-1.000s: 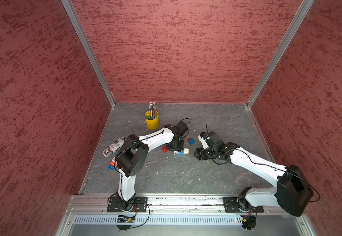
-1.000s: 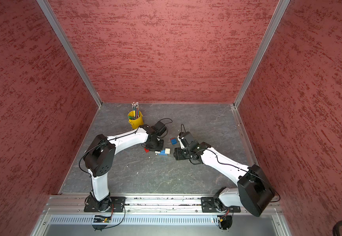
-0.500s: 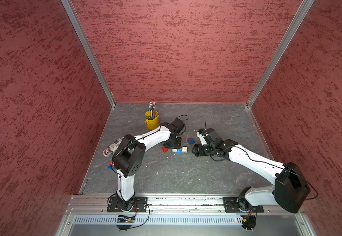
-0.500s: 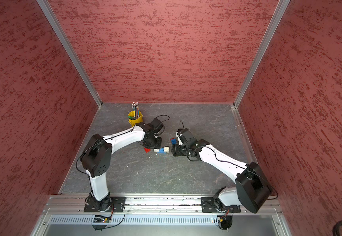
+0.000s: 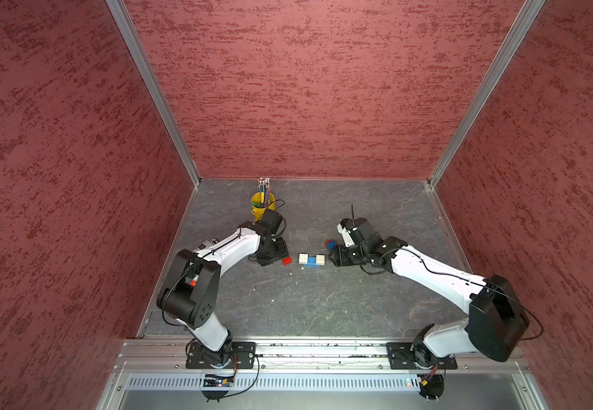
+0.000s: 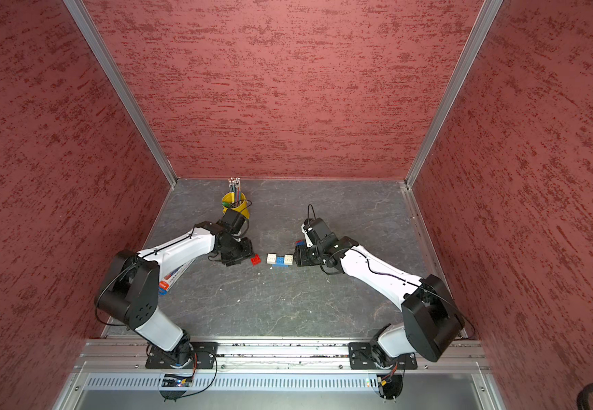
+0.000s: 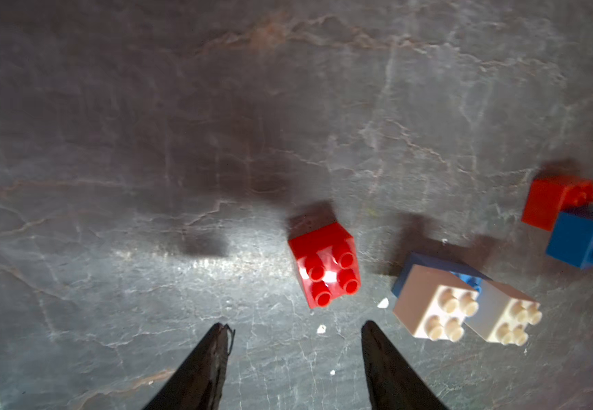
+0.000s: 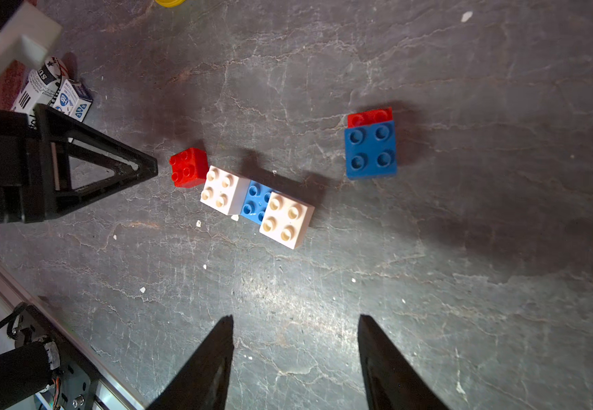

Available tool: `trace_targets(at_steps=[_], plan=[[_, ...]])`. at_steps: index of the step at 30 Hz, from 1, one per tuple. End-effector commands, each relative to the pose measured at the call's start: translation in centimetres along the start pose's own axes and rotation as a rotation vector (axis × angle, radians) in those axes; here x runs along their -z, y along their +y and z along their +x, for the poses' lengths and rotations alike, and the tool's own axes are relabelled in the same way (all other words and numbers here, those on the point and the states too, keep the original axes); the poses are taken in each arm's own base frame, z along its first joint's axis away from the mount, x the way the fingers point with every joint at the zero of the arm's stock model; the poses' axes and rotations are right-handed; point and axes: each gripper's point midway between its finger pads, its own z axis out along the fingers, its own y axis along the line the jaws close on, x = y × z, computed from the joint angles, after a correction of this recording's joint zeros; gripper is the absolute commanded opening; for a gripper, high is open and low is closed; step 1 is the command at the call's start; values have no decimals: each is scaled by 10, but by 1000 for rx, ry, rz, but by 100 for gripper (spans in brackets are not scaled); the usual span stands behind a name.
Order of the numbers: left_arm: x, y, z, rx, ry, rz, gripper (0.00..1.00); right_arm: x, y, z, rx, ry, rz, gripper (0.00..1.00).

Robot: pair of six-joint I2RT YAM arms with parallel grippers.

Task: Assemble the letter y with lego
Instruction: Move the lego brick at the center of the board.

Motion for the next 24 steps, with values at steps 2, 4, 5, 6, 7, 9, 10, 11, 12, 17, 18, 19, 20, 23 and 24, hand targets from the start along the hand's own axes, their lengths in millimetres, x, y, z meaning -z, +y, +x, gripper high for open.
trace_targets(at_steps=[2,4,5,6,7,9,10,11,12,17,18,19,20,23,24], plan=[[-9,-22,-9,61,3,93,65,4,7,-16,8,-46,-18,59],[-14,-22,-10,58,9,74,65,3,6,-16,6,-46,-15,59],[-16,-23,-11,56,12,68,65,3,5,-15,6,-44,-12,59],[-18,-23,-11,54,13,62,65,3,5,-14,3,-42,-10,59],[-20,-23,-12,50,11,54,66,3,4,-13,1,-42,-10,59],[-25,-19,-13,50,14,15,65,3,3,-12,-4,-46,-9,59],[-27,-18,-13,45,19,-10,64,4,3,-12,-4,-48,-9,59],[-30,-17,-13,39,24,-26,64,4,3,-12,-6,-49,-9,59],[-31,-16,-12,30,26,-49,63,4,2,-11,-8,-50,-9,59],[-36,-11,-14,-24,21,-169,59,4,1,-9,-11,-49,-6,59],[-37,-12,-13,-37,24,-178,56,4,1,-9,-12,-50,-7,59],[-37,-13,-11,-48,28,-181,53,4,1,-8,-11,-50,-7,59],[-38,-13,-9,-57,30,-184,51,4,0,-8,-11,-51,-4,59],[-36,-11,-2,-76,38,-197,42,3,-1,-6,-9,-49,-6,59],[-34,-10,1,-80,41,-195,38,3,-1,-6,-7,-46,-6,59]])
